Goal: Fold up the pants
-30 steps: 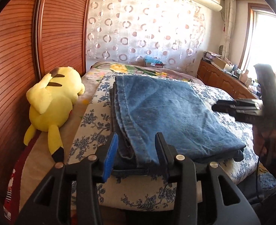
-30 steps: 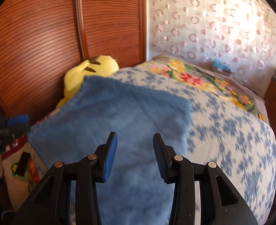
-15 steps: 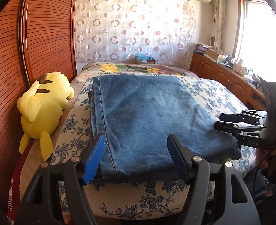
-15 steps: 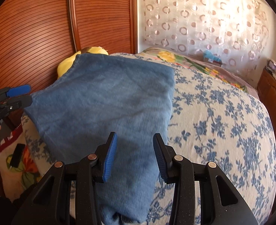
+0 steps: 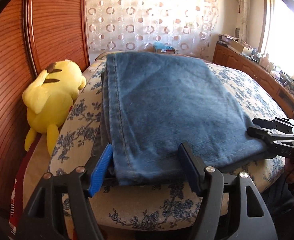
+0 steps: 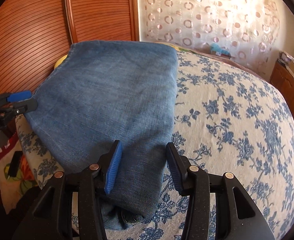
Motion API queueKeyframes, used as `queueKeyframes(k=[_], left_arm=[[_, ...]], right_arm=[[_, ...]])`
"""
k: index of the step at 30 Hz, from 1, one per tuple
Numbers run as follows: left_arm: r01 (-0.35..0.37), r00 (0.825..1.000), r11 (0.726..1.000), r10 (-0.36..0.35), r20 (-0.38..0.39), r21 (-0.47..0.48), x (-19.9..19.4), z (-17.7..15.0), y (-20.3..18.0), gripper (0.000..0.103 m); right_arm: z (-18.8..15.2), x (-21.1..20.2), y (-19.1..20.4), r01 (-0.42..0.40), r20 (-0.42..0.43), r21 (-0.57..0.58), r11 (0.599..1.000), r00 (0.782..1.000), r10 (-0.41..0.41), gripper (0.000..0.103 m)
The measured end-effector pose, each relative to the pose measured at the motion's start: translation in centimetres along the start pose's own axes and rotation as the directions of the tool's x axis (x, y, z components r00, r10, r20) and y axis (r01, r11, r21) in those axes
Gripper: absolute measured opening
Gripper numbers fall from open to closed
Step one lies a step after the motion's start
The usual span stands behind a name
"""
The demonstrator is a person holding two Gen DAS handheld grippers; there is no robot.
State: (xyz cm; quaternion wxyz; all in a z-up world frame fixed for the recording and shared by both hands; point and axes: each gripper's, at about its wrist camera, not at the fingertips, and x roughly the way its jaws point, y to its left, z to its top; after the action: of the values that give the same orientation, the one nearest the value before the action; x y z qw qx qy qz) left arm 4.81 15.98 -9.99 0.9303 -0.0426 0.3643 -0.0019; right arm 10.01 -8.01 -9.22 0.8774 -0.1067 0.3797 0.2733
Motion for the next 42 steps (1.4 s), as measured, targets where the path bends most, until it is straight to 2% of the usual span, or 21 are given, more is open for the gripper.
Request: queueKeyframes(k=[5, 13, 28, 37, 42], left_arm=[[0.022, 1.0, 1.0, -0.022, -0.001, -0.022, 0.6, -0.5, 0.5, 0.069], [0.019, 1.0, 1.0, -0.019, 0.0, -0.021, 0.6, -0.5, 0.4, 0.07], [0.021, 1.0, 0.999, -0.021, 0.003, -0.029, 0.7, -0.7, 0.5, 0.072], [0.018, 1.0, 0.999, -0.017, 0.003, -0.028, 0.6, -0.6, 0.5, 0.073], [0.004, 1.0, 1.0, -0.003, 0.022, -0.024, -0.3, -0.1, 0.5, 0.073]], right_arm=[[-0.3, 0.1, -0.5, -0.011, 0.013, 0.035, 0.999, 1.0, 0.011, 0.052], [-0.5, -0.2, -0.4, -0.01, 0.025, 0.043, 0.999, 1.0, 0.009, 0.053], [-1.4, -2.0, -1.0, -0.047, -0.041, 0.099, 0.994, 0.998, 0.051, 0.053], [-1.6, -1.9, -1.0, -0.064, -0.045, 0.114, 0.991, 0.997, 0.07, 0.049], [-1.5, -1.8, -1.0, -0.108, -0.049, 0.128, 0.986, 0.992, 0.115, 0.034]])
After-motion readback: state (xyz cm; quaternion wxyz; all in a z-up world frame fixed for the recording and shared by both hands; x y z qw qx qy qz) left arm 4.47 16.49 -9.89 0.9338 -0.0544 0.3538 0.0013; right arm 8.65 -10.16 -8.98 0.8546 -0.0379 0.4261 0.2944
